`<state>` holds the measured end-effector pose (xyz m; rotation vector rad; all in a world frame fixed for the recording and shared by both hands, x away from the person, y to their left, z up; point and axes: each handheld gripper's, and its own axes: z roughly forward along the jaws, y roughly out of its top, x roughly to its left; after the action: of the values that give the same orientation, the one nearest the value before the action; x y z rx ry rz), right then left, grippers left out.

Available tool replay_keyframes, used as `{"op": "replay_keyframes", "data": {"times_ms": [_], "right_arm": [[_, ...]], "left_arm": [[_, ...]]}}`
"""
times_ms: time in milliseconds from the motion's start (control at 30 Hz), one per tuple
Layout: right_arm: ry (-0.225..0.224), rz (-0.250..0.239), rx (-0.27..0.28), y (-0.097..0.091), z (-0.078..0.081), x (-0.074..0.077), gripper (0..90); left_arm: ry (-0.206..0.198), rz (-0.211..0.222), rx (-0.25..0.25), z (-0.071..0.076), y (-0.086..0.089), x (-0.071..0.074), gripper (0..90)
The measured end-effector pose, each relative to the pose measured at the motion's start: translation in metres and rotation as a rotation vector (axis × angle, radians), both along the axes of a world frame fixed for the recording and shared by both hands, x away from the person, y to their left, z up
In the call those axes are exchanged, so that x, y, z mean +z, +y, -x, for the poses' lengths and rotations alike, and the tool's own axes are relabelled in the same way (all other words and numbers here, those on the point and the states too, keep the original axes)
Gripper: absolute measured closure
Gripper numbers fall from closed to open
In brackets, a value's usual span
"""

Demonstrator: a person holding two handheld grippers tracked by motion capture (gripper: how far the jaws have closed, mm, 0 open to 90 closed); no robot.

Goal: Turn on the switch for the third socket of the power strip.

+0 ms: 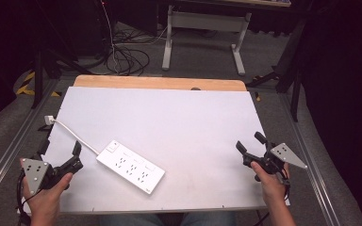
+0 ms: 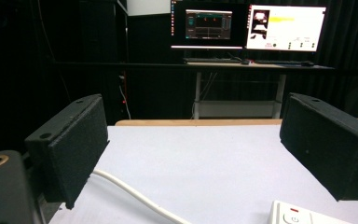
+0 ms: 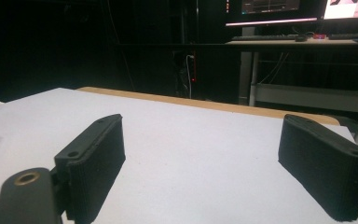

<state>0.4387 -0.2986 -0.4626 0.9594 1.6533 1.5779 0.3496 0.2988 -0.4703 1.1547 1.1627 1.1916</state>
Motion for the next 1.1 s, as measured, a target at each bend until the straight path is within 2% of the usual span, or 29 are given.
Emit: {"op": "replay_keyframes", "data": {"times_ms": [200,300,600,1100], "right_arm": [[0.001,0.002,0.001,0.0003,-0.0004,-0.0001,14.6],[-0.001,0.002,-0.001,0.0002,-0.0002,0.0000,14.7],[0.003,0.002,-0.001,0.0003,-0.0004,-0.0001,15.1],[0.004,-0.004,-0.006,-0.0011,-0.0005,-0.0001,15.4]], "left_arm": [[0.001,-0.006,-0.002,0.0001,0.0001,0.0002,10.9],[0.001,-0.007,-0.003,0.0002,-0.0001,0.0002,15.0],[0.006,0.012,-0.002,0.0007,0.0000,0.0015,20.6],[0.014,0.005,-0.004,0.0011,0.0017,0.0023,39.1]]}}
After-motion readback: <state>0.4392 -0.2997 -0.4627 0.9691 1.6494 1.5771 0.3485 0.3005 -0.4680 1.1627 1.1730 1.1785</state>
